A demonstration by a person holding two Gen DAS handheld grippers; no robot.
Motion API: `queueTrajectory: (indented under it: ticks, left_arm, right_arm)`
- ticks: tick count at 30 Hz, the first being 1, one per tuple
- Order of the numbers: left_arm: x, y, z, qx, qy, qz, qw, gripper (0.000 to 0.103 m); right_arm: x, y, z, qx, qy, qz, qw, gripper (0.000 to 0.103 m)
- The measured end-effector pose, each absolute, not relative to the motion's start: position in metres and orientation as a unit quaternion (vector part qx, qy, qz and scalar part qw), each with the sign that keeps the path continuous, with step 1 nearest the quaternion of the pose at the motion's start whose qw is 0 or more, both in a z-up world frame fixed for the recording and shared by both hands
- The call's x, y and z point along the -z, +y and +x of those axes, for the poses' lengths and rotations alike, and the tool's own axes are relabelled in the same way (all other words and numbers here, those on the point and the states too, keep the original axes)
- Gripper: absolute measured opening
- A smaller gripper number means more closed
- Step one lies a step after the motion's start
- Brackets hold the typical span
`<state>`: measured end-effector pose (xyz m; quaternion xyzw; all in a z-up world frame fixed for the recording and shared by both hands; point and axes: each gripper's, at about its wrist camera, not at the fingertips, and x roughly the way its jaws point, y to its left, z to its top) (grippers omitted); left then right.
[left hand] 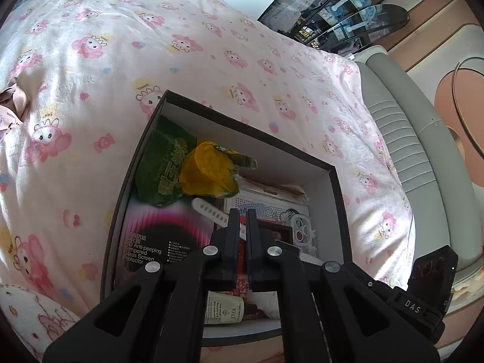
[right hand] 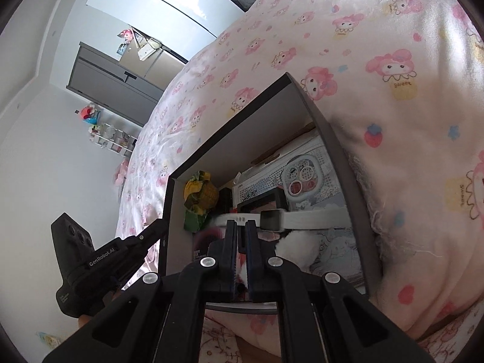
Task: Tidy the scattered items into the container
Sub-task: 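Lower the white smartwatch into the black box and open the right gripper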
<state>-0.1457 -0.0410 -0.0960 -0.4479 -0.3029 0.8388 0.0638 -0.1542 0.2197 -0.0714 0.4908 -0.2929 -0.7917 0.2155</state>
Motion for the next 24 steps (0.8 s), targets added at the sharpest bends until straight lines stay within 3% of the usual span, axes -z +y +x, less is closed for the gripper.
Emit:
queueTrajectory:
  ticks: [5,17,24]
  left_arm:
    - [0.101,-0.031,-0.153,-0.827,-0.279,-0.477,0.099,0.003]
    - [0.150,0.045,-0.204,-0.774,-0.127,-0.606,0.132,0.012]
    - [0.148,0.044,-0.224,-0.777,-0.140,-0.594,0.155,0.017]
  right_arm:
    - [0.081,0.199,-0.155,0.777,-0.280,0.515,0.228,0.004]
    - [0.101,0.188,-0.170,0.776,-0.198,0.570,0.182,0.004]
    - [0.118,0.184,-0.187,0.772,-0.178,0.590,0.156,0.005]
